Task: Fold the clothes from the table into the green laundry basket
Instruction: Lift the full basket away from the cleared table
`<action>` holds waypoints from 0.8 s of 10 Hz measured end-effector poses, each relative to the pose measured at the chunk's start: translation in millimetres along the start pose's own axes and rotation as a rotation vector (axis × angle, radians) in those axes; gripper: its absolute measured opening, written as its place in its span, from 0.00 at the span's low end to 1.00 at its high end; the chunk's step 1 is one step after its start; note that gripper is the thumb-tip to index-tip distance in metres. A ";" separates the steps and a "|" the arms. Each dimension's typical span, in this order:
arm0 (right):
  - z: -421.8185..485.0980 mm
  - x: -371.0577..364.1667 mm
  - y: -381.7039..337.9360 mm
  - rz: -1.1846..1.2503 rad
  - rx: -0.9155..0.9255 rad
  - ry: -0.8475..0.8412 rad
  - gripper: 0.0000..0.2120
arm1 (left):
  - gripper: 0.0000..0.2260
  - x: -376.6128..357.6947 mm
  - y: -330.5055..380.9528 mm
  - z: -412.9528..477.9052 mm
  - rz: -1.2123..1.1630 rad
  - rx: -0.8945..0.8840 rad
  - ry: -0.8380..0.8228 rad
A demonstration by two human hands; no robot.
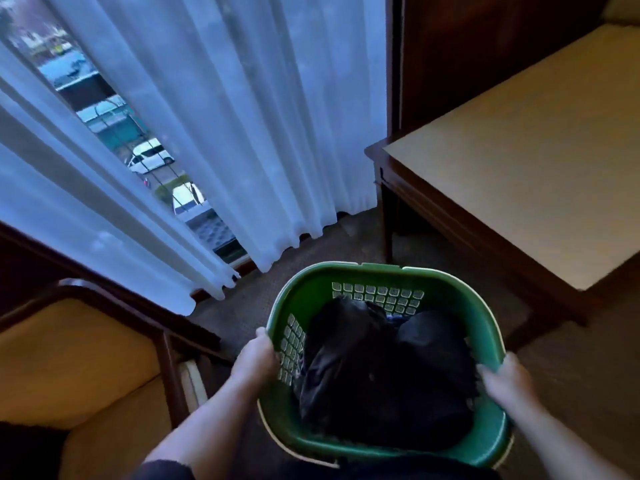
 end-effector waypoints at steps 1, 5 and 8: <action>3.5 -2.6 1.2 0.047 -0.055 0.038 0.12 | 0.15 8.8 29.6 28.7 0.062 -0.057 -0.035; -81.9 -56.8 -22.3 0.369 -0.565 0.322 0.27 | 0.07 15.9 195.0 163.2 0.366 -0.531 -0.105; -124.1 -98.1 -48.2 0.534 -0.778 0.510 0.14 | 0.10 22.1 255.5 191.3 0.446 -0.703 -0.232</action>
Point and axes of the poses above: each hand's wrist, its own z-axis towards the middle knuckle, its own x-axis out of the back of the hand, y = z × x, the point moved 10 cm from there along z, towards the middle knuckle, and after that the axes turned 15 degrees about x, right-handed, at the moved point
